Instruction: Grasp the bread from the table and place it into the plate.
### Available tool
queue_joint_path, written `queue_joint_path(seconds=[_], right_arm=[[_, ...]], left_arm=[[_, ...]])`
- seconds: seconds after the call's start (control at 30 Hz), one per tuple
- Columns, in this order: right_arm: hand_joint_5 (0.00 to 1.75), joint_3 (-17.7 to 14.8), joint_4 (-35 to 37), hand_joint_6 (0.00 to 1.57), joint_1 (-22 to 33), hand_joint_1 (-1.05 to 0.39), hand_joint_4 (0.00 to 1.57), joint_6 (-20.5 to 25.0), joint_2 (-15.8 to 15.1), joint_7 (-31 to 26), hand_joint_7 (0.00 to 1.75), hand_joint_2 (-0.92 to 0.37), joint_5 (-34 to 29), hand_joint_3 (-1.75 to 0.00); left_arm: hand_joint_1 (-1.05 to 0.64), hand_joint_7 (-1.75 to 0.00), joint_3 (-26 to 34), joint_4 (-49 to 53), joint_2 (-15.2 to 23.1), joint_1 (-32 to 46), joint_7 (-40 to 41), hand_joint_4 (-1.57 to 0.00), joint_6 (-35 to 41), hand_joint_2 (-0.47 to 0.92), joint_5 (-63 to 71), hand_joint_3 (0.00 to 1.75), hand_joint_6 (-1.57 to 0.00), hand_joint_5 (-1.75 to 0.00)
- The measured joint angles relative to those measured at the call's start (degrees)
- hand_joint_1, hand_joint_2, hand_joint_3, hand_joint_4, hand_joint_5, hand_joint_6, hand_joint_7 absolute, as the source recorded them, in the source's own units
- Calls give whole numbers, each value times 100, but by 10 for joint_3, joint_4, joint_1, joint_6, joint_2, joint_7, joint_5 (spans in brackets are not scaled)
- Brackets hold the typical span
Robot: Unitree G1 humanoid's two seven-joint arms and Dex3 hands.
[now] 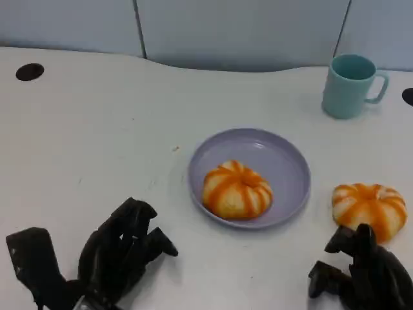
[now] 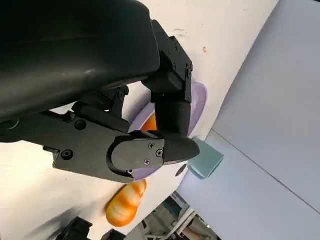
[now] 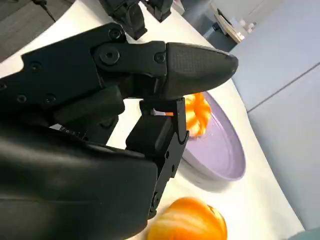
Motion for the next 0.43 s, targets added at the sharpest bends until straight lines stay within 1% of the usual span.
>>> queue_joint_path(seconds=[0.13, 0.23, 0.43], right_arm=[[132, -1, 7, 102, -5, -46, 120, -1, -2, 1, 125, -92, -1, -52], [129, -2, 13, 103, -8, -43, 121, -4, -3, 4, 123, -92, -1, -55], [127, -7, 17, 103, -11, -43, 123, -5, -3, 5, 122, -92, 1, -54]], left_arm=[[-50, -175, 0, 4, 0, -7, 0, -75, -4, 92, 0, 40, -55, -175], [-50, -175, -1, 18, 1, -8, -9, -77, -12, 92, 2, 39, -55, -175], [-49, -175, 1, 40, 3, -19, -23, -77, -30, 92, 4, 37, -54, -175]])
